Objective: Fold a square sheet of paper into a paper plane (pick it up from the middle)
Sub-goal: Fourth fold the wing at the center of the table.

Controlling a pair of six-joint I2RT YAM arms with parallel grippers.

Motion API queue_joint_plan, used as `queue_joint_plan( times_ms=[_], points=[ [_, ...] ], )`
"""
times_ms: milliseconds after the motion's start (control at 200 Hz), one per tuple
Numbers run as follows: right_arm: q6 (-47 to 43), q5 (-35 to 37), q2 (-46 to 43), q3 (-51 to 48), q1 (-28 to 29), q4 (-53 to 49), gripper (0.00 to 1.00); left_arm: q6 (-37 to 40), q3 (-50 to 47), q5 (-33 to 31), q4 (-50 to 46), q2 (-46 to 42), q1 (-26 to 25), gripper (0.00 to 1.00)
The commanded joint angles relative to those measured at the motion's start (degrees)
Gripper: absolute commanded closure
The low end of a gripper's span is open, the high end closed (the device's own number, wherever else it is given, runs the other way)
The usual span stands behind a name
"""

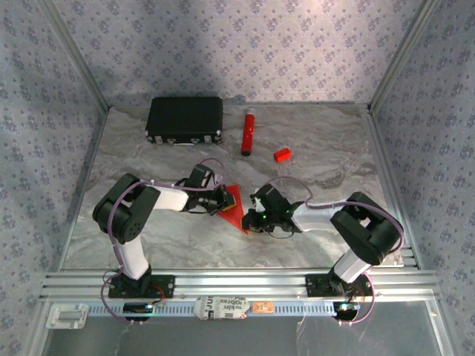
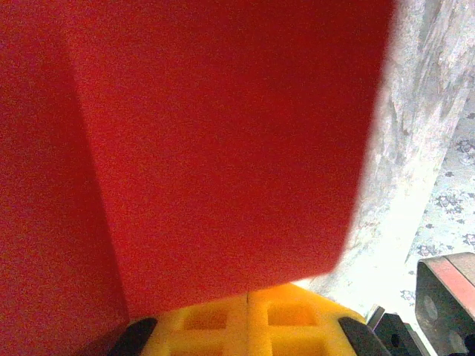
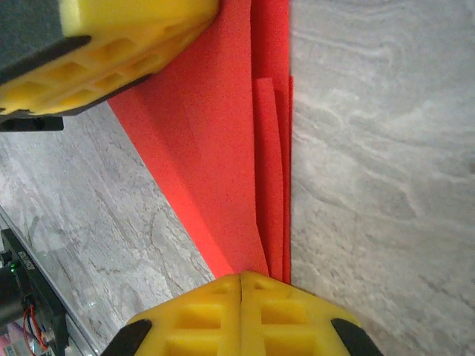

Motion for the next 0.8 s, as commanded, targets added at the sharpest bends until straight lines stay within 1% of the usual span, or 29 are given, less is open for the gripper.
queue_joint_plan(
  times_ms=[0,395,595,685,795],
  points=[
    [-0.66,-0.46,-1.55,-2.83,-0.1,-6.84,0.95,0.98,-1.16,-2.19,-3.03,1.55,0.75,1.0],
    [-2.28,-0.85,-6.97,-6.29,-0.7,-10.94,0.95,0.97,-1.29,-2.12,-2.98,1.46,0.78,1.0],
    [-2.06,-0.39,-11.93,-2.39,-0.94,-11.12,0.95,0.8,-1.37,-1.93,-2.68,1.46,0.69,1.0],
    [-1.7,-1.52,-10.53,0.15,-0.97,-9.14,0.95,0.82,-1.28,-1.94,-2.72,1.61,0.7,1.0],
    [-1.3,-2.97,-5.85,3.68,-0.16,-6.84,0.95,0.71,-1.28,-1.86,-2.55,1.72,0.65,1.0]
  ],
)
